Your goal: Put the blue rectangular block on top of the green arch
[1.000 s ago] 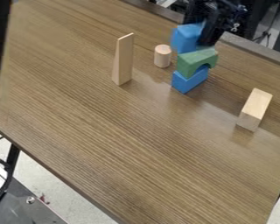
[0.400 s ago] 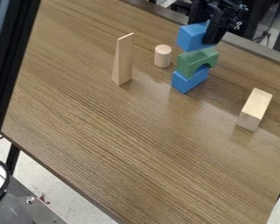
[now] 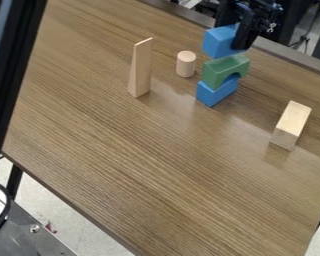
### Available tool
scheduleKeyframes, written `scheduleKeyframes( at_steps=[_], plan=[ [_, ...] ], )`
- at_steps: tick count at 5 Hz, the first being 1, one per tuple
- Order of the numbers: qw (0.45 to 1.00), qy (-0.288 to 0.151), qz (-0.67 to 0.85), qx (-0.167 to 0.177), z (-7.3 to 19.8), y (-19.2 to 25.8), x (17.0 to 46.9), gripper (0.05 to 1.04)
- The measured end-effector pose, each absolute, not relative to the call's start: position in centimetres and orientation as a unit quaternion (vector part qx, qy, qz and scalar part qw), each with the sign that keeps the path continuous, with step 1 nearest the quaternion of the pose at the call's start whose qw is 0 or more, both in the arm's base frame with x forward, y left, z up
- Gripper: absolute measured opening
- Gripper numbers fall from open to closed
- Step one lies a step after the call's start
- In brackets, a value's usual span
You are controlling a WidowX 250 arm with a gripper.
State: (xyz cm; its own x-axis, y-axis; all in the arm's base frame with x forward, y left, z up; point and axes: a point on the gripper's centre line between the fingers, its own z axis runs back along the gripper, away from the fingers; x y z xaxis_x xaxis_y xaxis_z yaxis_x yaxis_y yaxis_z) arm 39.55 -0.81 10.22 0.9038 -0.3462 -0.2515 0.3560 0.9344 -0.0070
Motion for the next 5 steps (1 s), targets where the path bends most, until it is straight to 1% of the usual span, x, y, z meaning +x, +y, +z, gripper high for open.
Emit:
scheduleKeyframes(
  at_steps=[1, 2, 4, 5],
  plan=[
    [0.977, 0.120, -0.177, 0.019, 10.1, -0.7, 39.7, 0.572],
    [0.976, 0.127, -0.173, 0.022, 9.3, -0.6, 39.3, 0.572],
    [0.976, 0.128, -0.172, 0.026, 9.2, -1.0, 38.7, 0.573],
    [0.977, 0.126, -0.172, 0.025, 9.1, -1.1, 38.5, 0.646]
  ],
)
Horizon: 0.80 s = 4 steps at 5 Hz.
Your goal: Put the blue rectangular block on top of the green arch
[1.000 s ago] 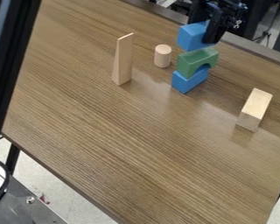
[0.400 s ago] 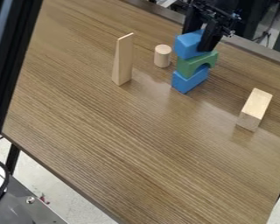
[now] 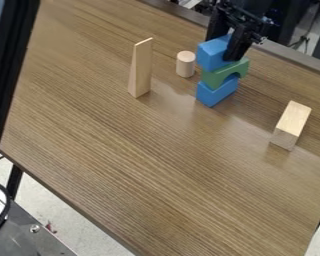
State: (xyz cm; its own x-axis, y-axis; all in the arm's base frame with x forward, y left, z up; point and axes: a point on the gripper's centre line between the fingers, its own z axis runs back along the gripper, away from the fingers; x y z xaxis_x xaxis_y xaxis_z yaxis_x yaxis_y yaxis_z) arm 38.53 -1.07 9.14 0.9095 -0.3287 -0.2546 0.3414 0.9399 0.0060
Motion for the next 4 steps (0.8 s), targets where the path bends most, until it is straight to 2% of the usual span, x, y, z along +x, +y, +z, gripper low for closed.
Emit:
scheduleKeyframes(
  at_steps=[1, 2, 4],
  plan=[
    [0.976, 0.132, -0.169, 0.027, 9.2, -1.0, 38.3, 0.902],
    [0.977, 0.131, -0.167, 0.030, 9.2, -0.9, 38.4, 1.003],
    [0.980, 0.105, -0.165, 0.027, 10.9, -0.7, 37.8, 0.999]
  ],
)
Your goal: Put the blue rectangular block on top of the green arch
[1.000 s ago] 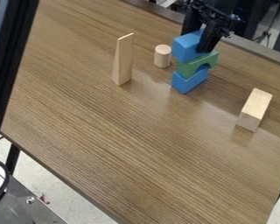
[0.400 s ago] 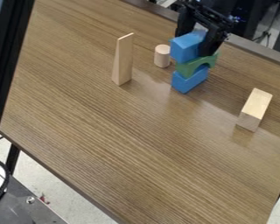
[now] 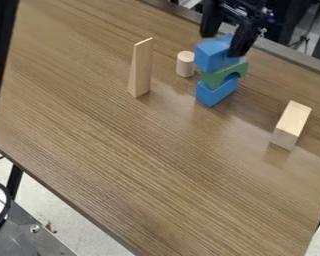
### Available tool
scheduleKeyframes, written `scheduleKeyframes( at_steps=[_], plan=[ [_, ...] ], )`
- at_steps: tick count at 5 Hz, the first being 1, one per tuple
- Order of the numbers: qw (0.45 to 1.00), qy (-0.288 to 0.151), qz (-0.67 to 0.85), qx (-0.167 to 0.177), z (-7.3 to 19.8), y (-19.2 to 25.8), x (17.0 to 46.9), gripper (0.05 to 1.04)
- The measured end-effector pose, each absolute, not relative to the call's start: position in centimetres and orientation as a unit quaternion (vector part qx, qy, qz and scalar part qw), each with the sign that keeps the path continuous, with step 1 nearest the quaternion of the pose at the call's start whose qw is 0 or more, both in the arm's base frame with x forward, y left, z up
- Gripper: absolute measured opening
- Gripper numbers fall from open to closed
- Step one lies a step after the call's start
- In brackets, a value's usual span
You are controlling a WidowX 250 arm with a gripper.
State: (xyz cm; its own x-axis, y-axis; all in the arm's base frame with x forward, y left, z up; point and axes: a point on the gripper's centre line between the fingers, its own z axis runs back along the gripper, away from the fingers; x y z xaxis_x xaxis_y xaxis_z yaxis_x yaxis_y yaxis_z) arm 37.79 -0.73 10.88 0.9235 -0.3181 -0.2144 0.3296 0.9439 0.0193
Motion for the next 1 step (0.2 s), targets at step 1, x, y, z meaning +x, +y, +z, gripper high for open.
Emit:
scheduleKeyframes(
  at_steps=[1],
  plan=[
    [0.984, 0.087, -0.155, 0.022, 11.86, -0.38, 36.60, 0.999]
  ],
)
